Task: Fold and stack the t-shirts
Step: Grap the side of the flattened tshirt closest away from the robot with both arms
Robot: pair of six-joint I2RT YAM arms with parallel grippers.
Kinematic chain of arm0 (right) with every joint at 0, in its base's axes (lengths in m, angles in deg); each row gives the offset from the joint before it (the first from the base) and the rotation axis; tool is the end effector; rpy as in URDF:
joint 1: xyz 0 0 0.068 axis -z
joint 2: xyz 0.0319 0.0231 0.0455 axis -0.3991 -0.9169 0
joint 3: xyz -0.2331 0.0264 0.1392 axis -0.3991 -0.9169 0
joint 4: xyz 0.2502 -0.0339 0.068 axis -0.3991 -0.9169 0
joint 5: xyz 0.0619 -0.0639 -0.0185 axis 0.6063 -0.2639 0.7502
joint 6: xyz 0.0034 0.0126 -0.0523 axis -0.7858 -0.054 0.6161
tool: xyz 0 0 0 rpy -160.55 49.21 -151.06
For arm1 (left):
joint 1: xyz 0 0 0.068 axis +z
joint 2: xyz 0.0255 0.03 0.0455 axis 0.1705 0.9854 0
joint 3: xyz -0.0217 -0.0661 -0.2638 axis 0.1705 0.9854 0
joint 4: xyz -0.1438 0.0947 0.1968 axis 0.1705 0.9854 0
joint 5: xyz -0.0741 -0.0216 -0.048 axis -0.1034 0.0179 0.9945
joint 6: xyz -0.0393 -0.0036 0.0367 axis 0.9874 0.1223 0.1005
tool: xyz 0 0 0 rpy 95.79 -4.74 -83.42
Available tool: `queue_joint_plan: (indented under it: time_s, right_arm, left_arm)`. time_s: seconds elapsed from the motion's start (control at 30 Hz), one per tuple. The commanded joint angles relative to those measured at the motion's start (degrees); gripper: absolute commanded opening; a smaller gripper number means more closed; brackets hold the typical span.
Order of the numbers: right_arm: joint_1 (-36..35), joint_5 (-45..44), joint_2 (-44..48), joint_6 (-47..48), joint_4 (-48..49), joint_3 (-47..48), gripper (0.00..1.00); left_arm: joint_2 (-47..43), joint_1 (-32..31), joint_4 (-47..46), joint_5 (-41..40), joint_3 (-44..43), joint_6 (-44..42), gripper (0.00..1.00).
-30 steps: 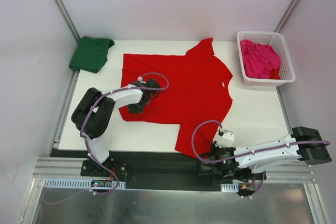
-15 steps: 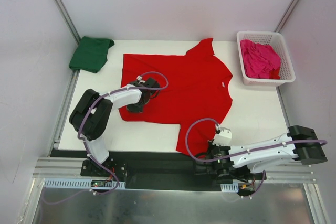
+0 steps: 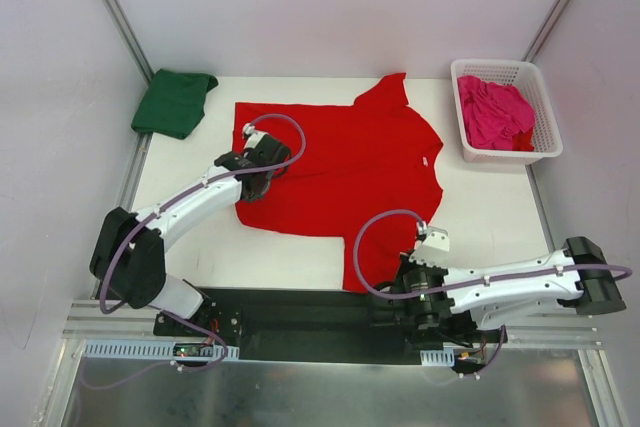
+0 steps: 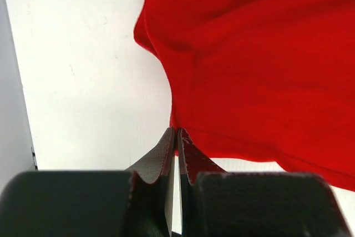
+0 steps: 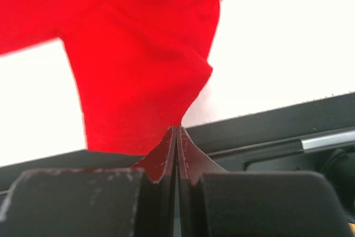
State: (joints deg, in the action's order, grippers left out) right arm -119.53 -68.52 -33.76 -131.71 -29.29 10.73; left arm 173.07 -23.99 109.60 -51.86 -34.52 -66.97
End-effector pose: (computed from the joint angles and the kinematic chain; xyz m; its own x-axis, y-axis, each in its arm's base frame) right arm 0.0098 0.1567 0.2235 -0.6783 0.0197 -0.7345 -0.0110 0.9993 0.0369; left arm 0.2564 -0.1472 0.2424 -0.7696 0.1783 -0.6132 -0.0332 0.9478 0.3172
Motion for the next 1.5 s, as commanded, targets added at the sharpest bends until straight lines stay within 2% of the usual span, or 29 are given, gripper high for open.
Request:
queue_joint_plan:
  time_s: [0.0,0.23,0.37,0.47,0.6,0.83,1.07,1.23,1.3,1.33,1.4,1.43,1.47]
  right_arm:
    - [2.83,-6.47,2.39,-0.34,-13.66,4.35,0.02]
    - [11.61,-11.83,3.44,10.46,-13.67,9.52,0.02]
    - [17.6,-15.17,3.27,20.2,-13.23,13.57,0.02]
    - [23.22,-16.59,4.67,27.94,-8.59,15.25,0.02]
    - [31.91,-15.8,6.69,45.06,3.35,15.95,0.02]
    - [42.12,-12.99,6.17,62.13,15.15,18.42,0.02]
    - [48.54,-7.71,4.85,70.76,23.51,19.3,0.02]
    - [49.07,-3.33,4.85,70.51,24.39,17.81,0.02]
    - [49.07,-0.42,5.29,68.33,24.3,14.83,0.08]
    - [49.07,0.63,6.16,67.09,24.3,13.51,0.2]
    - [49.16,4.58,7.74,64.46,25.7,8.42,0.31]
    - [49.07,5.99,9.23,63.57,26.32,6.74,0.41]
    - [49.07,8.35,10.11,62.52,27.19,2.99,0.44]
  left_arm:
    - [-4.5,-0.21,1.88,-3.95,0.52,1.43,0.0]
    - [-7.05,1.19,1.8,-5.45,1.66,2.93,0.0]
    - [-7.4,3.21,1.88,-5.36,2.1,3.02,0.0]
    - [-7.23,4.27,1.8,-5.19,2.28,3.37,0.0]
    - [-6.26,5.94,1.88,-5.1,1.4,3.72,0.0]
    - [-3.63,7.08,1.71,-4.92,-0.27,3.37,0.0]
    - [-2.66,8.48,1.71,-5.45,-2.03,1.79,0.0]
    - [-2.4,8.67,1.71,-4.31,-1.68,1.52,0.0]
    - [-1.96,8.67,1.71,-3.52,-1.24,1.87,0.0]
    - [-1.78,8.75,1.71,-3.6,-1.15,1.87,0.0]
    - [-1.43,8.75,1.71,-3.86,-1.06,2.05,0.0]
    - [-1.25,8.67,1.71,-4.04,-1.06,1.96,0.0]
    - [-1.16,8.67,1.8,-4.3,-1.15,1.88,0.0]
